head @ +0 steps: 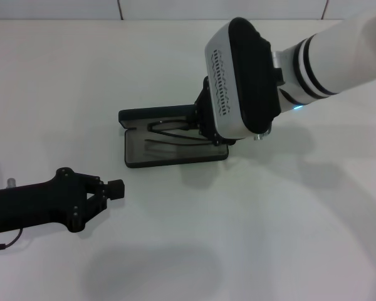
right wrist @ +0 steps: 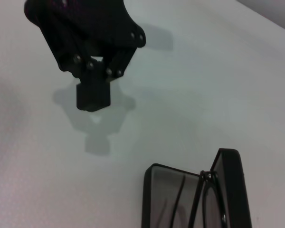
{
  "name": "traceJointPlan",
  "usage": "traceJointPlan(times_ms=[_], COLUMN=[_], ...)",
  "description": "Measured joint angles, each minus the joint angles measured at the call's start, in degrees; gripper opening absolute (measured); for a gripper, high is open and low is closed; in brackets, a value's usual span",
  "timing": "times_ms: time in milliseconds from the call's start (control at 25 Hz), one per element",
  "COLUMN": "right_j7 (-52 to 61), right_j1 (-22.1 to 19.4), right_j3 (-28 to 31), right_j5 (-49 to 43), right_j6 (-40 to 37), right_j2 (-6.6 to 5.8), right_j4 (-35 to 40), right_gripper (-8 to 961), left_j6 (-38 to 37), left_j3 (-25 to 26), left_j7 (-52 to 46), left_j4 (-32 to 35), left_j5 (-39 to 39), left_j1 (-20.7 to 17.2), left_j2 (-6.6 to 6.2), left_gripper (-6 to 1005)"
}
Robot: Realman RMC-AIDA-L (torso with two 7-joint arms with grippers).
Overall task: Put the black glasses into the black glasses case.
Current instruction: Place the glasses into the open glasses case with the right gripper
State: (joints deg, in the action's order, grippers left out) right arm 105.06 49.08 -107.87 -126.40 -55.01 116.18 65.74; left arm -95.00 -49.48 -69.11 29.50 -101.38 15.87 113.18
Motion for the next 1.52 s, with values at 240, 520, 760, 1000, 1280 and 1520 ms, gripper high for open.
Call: traceJointPlan(times_ms=[240,520,760,1000,1280,1520], right_j7=[0.23,1.03,1.63,1.77,2.1,2.17], right_j1=[1.46,2.39,2.38,2.16,1.96,1.83], right_j3=[-2.75,-4.87,-6.8,-8.58,-10.31,-10.56], right_j5=[0.1,0.72,1.24,1.36,1.43,1.43], right_j6=[3.87,6.75,8.8,10.69,12.52,13.41], right_j2=[0.01,0.01,0.0,0.01,0.0,0.0], right_j4=[-2.05,-3.76,-4.07,-4.19,-4.85,-5.17], right_gripper=[79,80,82,83,85,86], left_j6=[-0.28,-0.35,-0.36,-0.36,-0.36,-0.36], left_j3=[-0.44,-0.52,-0.62,-0.73,-0.71,-0.7], left_j7=[0.48,0.47,0.47,0.47,0.47,0.47], left_j4=[0.33,0.37,0.38,0.32,0.29,0.11], left_j5=[-0.76,-1.64,-1.71,-1.8,-2.49,-2.68], left_j1=[-0.28,-0.32,-0.26,-0.23,-0.22,-0.11], left_j2=[-0.15,0.16,0.2,0.29,0.36,0.42], left_gripper=[-1,0,-1,0,-1,0])
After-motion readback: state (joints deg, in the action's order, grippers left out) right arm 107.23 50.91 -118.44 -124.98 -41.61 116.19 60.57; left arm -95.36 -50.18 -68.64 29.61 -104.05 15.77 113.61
